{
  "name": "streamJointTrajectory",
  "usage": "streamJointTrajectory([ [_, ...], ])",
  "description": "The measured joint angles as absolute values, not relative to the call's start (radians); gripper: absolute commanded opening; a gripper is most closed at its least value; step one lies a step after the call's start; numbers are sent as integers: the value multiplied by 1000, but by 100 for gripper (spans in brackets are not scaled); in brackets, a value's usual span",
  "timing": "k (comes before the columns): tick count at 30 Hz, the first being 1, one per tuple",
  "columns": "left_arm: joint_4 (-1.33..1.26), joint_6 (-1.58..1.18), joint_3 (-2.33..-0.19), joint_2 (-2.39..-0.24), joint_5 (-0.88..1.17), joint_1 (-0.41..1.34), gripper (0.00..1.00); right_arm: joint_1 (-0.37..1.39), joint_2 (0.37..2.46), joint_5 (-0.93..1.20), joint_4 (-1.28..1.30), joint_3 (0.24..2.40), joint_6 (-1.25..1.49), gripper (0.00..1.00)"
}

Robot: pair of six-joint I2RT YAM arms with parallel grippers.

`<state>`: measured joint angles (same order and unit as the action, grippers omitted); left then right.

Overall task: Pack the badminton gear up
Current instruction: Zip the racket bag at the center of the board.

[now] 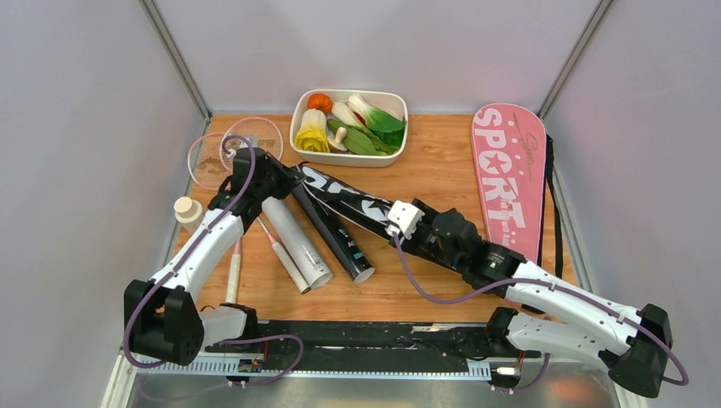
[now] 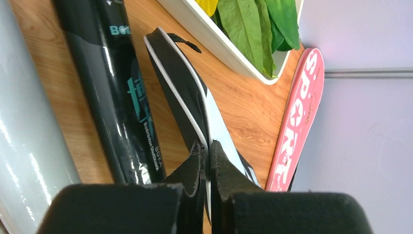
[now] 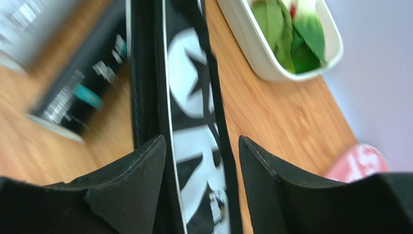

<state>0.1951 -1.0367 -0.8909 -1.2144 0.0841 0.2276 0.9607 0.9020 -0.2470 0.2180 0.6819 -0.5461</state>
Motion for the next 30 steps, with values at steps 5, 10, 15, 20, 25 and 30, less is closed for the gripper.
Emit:
streamJointTrajectory([
  [5,183,-1034,-891,-1222,106,228,14,961,989,-67,105,823,-266,49],
  [10,181,-1035,-891,-1242,123,228,20,964,1181,17,-37,900,-70,48],
  [15,180,-1036,-891,-1245,131,228,31,974,1349,38,-72,903,15,53],
  [20,179,-1040,-891,-1260,144,228,35,986,1422,-38,-117,903,30,60],
  [25,180,-1040,-891,-1281,153,228,37,987,1453,-115,-173,912,0,67],
  [30,176,-1042,-891,-1284,156,228,37,987,1481,-168,-203,935,-52,71],
])
